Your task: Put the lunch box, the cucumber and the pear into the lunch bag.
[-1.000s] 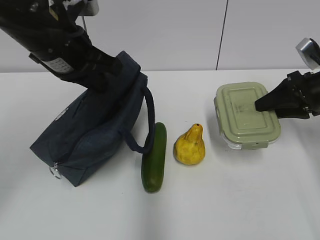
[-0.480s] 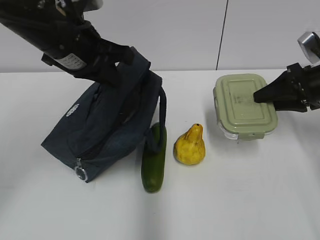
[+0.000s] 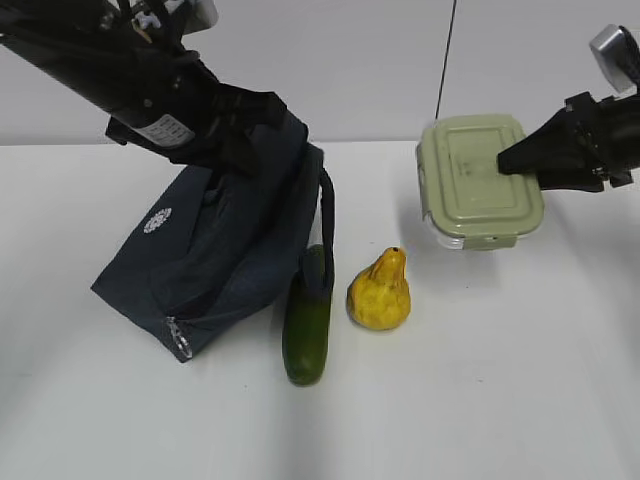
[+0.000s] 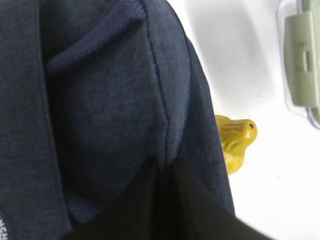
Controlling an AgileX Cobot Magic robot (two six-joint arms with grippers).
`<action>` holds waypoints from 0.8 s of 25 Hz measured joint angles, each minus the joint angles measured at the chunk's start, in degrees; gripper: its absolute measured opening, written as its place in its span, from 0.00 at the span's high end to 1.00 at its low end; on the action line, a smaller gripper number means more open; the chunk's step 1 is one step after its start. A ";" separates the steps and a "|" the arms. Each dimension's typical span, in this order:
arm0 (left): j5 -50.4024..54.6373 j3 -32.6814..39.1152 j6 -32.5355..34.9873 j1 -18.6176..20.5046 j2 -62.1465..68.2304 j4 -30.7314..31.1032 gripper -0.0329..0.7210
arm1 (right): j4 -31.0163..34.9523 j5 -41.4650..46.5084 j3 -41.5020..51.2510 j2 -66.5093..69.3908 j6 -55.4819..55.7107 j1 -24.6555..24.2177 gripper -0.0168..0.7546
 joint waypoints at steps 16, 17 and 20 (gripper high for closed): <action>0.14 0.00 0.00 0.00 0.00 -0.12 0.95 | 7.01 0.79 -5.49 0.00 2.07 12.65 0.52; 0.14 0.00 0.00 0.00 0.00 -0.12 0.95 | 7.09 0.79 -6.35 0.00 2.34 13.09 0.52; -0.10 0.00 0.00 0.00 0.00 -0.18 0.95 | 7.55 1.16 -8.02 0.00 3.20 14.04 0.52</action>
